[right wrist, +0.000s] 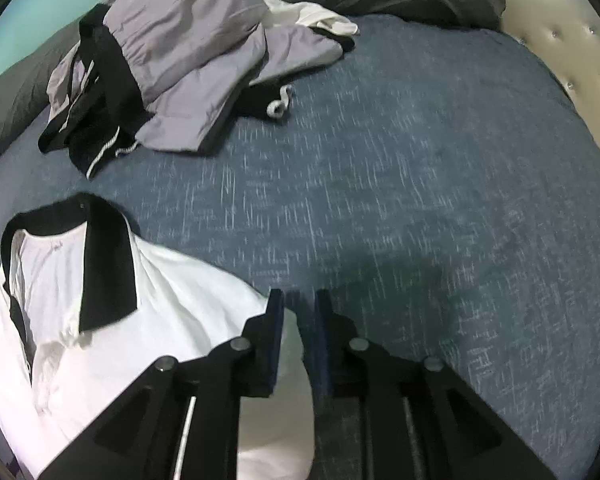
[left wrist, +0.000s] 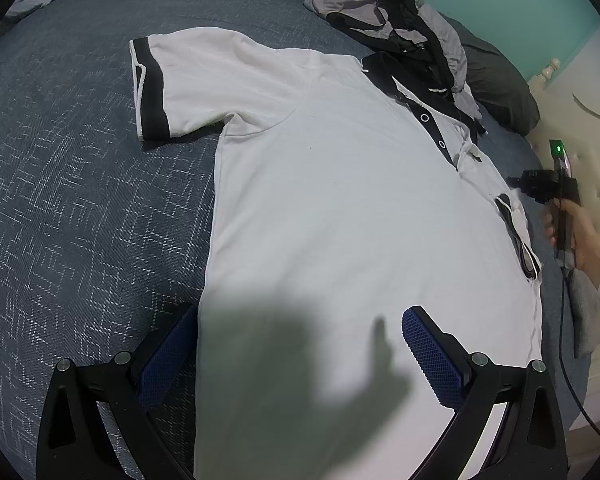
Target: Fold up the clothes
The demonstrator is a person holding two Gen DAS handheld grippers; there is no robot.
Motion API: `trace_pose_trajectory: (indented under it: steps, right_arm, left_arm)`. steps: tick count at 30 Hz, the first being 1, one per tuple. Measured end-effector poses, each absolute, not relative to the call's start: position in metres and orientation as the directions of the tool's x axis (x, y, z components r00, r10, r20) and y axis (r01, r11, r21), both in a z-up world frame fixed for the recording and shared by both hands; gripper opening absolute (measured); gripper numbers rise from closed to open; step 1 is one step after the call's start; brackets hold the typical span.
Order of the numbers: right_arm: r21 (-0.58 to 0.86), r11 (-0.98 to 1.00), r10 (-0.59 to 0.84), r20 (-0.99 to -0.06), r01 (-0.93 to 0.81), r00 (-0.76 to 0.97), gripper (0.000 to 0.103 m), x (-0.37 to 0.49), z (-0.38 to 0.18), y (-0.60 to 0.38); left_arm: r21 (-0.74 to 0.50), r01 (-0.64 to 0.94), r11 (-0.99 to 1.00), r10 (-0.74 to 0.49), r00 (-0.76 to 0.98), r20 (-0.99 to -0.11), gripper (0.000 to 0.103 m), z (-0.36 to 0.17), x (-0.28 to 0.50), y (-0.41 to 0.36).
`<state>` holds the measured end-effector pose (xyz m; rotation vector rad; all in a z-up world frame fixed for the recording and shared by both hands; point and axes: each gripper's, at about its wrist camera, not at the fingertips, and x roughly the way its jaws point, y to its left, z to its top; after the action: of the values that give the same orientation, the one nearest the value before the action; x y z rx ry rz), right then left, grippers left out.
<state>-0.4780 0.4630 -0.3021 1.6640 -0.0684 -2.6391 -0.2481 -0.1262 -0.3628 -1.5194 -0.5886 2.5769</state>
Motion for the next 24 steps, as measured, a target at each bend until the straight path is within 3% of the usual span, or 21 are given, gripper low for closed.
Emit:
trace_pose_trajectory:
  steps: [10,11,13,24]
  right_arm:
    - [0.122,-0.992,-0.117,-0.904,0.015,-0.411,0.018,-0.473,-0.314,0.467]
    - [0.121,-0.992,-0.119,-0.903,0.022,-0.414,0.017,-0.473,-0.313,0.467]
    - [0.119,-0.992,-0.124,-0.900,0.037,-0.418,0.006,-0.471,-0.312,0.465]
    - [-0.067,-0.998,0.048,-0.854,0.019,-0.517,0.002,-0.471,-0.297,0.458]
  left_arm:
    - [-0.371,0.113,-0.922,0.270,-0.500,-0.823,0.103,-0.363,-0.247,-0.126]
    - [-0.370,0.112,-0.922,0.270,-0.500,-0.823,0.103,-0.363,-0.247,-0.126]
    - [-0.369,0.112,-0.923,0.269,-0.499,-0.824,0.103,-0.363,-0.247,-0.126]
    - [-0.368,0.114,-0.923,0.268,-0.499,-0.824,0.103,-0.364,-0.249,-0.125]
